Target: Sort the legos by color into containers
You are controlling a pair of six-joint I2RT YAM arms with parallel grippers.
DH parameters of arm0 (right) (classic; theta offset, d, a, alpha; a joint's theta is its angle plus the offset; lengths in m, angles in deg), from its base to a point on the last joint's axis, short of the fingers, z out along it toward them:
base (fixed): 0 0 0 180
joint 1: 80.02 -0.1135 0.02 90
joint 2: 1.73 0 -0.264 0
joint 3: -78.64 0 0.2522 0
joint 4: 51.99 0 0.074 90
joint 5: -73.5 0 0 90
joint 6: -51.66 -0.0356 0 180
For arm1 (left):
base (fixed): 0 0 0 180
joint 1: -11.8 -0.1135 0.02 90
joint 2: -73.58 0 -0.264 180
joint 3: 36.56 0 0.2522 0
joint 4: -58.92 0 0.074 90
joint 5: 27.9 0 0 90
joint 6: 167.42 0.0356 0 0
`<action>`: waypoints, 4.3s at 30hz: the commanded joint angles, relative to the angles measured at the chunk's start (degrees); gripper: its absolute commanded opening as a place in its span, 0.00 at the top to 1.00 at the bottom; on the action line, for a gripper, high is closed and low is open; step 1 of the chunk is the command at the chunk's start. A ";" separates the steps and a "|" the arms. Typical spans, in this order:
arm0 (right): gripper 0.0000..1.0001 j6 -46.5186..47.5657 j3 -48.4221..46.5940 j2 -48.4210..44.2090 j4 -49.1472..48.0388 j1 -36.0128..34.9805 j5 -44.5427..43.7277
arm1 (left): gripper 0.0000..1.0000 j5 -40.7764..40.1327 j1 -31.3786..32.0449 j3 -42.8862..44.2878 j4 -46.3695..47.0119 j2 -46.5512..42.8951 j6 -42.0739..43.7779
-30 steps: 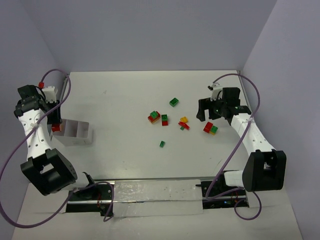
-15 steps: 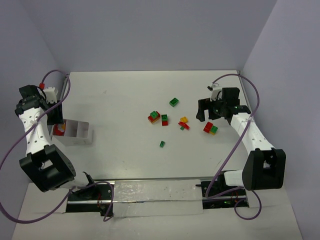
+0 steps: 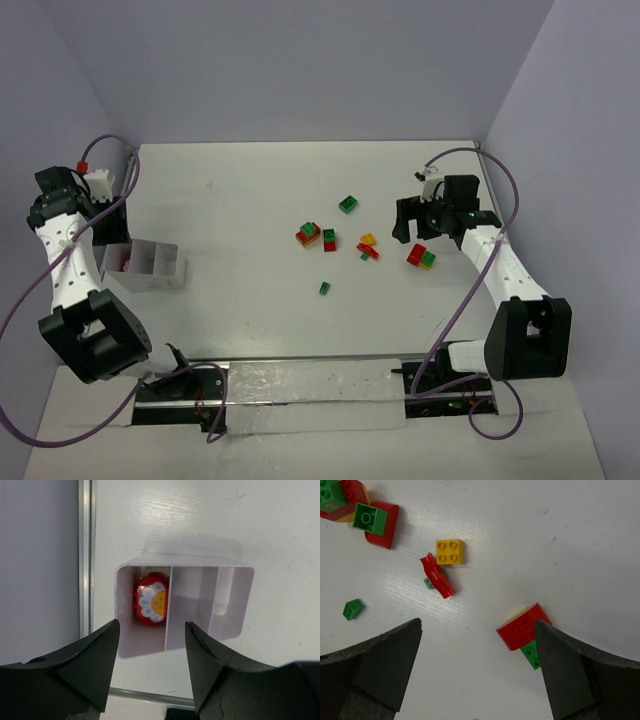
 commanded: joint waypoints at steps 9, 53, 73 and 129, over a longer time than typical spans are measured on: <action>0.00 0.32 -2.02 -4.82 2.27 -0.71 -1.99 | 0.34 15.20 4.48 6.01 -3.57 -7.93 3.93; 0.00 13.90 -14.10 7.74 11.77 -2.63 -2.77 | 0.21 1.52 59.92 29.65 11.29 36.83 -10.15; 0.00 14.52 -16.63 10.13 12.51 -2.97 -2.32 | 0.28 3.35 65.07 27.88 9.38 40.60 -10.20; 0.00 5.99 -23.25 15.32 10.91 -4.30 1.03 | 0.08 -7.50 64.45 29.72 12.66 46.69 -11.77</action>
